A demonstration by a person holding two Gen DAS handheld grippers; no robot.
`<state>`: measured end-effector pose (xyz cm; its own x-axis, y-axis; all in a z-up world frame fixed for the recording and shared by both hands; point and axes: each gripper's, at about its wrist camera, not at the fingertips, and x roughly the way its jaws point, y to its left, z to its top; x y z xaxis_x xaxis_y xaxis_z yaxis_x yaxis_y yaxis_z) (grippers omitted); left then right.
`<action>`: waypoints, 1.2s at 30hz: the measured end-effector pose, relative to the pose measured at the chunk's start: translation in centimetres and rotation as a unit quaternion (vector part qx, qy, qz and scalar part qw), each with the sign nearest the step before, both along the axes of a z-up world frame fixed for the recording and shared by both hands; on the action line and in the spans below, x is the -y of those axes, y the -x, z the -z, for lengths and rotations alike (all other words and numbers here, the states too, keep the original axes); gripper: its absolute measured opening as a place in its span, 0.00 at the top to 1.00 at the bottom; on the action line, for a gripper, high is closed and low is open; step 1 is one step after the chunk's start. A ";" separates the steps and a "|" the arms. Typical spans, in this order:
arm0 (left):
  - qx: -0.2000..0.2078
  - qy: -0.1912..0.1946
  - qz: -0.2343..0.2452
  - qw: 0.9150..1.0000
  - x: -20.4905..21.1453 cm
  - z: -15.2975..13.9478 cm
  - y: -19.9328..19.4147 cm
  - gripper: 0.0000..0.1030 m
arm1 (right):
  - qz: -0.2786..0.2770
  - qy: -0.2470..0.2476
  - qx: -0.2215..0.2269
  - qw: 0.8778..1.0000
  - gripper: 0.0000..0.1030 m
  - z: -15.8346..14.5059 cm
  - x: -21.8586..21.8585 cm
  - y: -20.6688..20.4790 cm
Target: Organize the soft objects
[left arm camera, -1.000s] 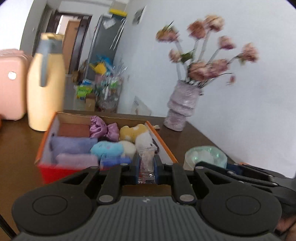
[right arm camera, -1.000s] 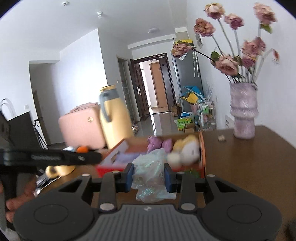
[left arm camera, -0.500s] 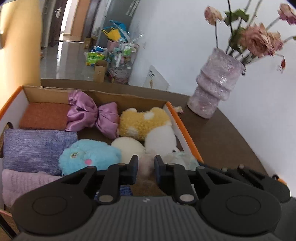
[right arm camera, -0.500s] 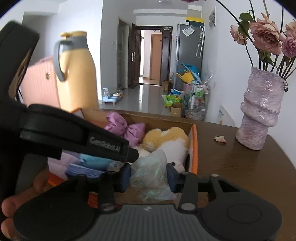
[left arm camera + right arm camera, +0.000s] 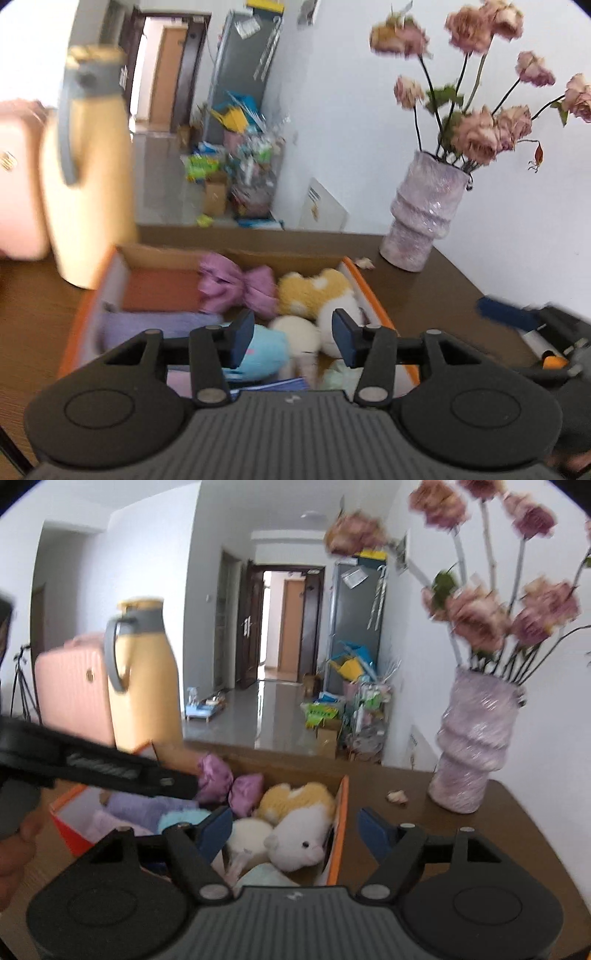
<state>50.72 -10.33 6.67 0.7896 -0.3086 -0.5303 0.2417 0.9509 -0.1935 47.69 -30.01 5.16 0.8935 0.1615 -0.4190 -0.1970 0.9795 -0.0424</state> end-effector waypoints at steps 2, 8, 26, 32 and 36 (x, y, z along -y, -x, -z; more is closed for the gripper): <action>0.019 -0.021 -0.014 0.999 -1.4 -1.0 1.7 0.49 | -0.002 -0.001 0.014 1.000 0.24 -1.6 0.1 1.5; 0.095 -0.072 -0.058 0.991 -5.1 -1.9 7.3 0.30 | -0.001 0.003 0.040 0.999 0.20 -4.1 -0.6 5.3; 0.237 -0.067 -0.127 0.961 -8.6 -0.5 15.3 0.06 | 0.036 -0.081 0.164 0.982 0.02 -2.0 -2.1 11.6; 0.238 -0.049 -0.131 0.961 -9.1 -0.5 20.4 0.00 | 0.034 -0.073 0.164 0.983 0.02 -2.3 -2.4 15.3; 0.225 -0.065 -0.126 0.964 -8.8 -0.3 25.4 0.00 | 0.028 -0.079 0.139 0.987 0.02 -1.7 -2.6 19.8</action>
<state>25.27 -1.55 7.00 0.9898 -0.0314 -0.1387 0.0319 0.9995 0.0012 27.89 -27.46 6.86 0.9796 0.1527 -0.1303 -0.1450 0.9872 0.0671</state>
